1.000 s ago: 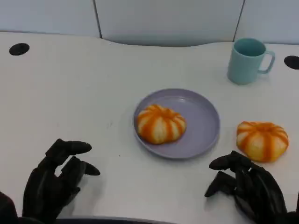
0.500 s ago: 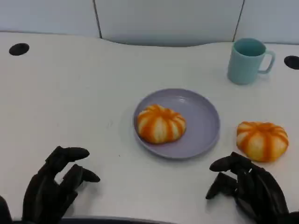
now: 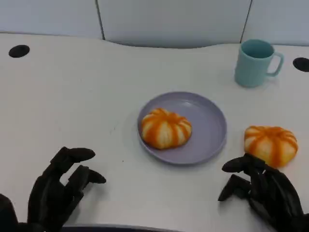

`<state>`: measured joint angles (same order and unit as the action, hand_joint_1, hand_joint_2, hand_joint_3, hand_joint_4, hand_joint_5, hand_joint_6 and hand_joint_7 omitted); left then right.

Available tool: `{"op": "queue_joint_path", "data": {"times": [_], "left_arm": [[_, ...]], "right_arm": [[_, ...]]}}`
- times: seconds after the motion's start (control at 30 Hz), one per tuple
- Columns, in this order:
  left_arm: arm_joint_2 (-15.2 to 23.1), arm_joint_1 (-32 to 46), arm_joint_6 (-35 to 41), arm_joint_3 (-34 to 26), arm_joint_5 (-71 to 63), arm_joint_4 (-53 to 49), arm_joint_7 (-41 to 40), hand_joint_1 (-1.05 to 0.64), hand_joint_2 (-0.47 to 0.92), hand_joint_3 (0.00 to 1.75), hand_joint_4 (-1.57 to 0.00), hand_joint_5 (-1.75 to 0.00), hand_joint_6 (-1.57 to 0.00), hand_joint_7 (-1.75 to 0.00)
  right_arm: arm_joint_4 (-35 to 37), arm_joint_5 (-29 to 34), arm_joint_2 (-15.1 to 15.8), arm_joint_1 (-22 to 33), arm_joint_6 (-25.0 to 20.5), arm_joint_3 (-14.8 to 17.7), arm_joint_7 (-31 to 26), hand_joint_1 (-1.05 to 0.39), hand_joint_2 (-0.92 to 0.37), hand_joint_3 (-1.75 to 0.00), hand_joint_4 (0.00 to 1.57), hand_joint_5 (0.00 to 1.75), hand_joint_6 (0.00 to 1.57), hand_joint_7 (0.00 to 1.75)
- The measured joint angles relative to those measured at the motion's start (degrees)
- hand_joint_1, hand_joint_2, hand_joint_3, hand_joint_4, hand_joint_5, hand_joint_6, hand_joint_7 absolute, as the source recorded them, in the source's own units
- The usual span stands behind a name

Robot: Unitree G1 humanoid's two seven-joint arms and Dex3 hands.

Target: Grasp the bread from the table and place it into the plate.

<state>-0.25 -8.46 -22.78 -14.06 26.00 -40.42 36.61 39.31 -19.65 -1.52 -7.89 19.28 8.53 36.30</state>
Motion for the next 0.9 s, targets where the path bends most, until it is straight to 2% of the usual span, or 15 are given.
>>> {"op": "queue_joint_path", "data": {"times": [0.13, 0.5, 0.9], "left_arm": [[0.0, -0.03, 0.0, -0.2, -0.48, -0.04, 0.01, -0.7, 0.92, 0.25, -0.33, -1.75, -0.33, -1.31], [-0.03, -0.2, -0.29, -1.04, -0.71, -0.57, 0.06, -0.69, 0.92, 0.25, -0.33, -1.75, -0.33, -1.32], [-0.07, -0.22, -0.27, -1.17, -0.69, -0.69, 0.58, -0.68, 0.92, 0.25, -0.33, -1.75, -0.32, -1.32]], "right_arm": [[2.6, -0.16, 0.18, -1.25, 1.83, 0.79, 1.54, -0.45, -0.92, -0.39, 0.69, 1.45, 0.69, 0.98], [2.27, -0.01, 0.15, -1.13, 1.68, 0.78, 1.15, -0.45, -0.92, -0.38, 0.67, 1.45, 0.7, 0.99], [-1.65, 1.04, -0.06, 1.06, 0.0, -0.26, -1.06, -0.43, -0.92, -0.39, 0.66, 1.49, 0.69, 1.04]]}}
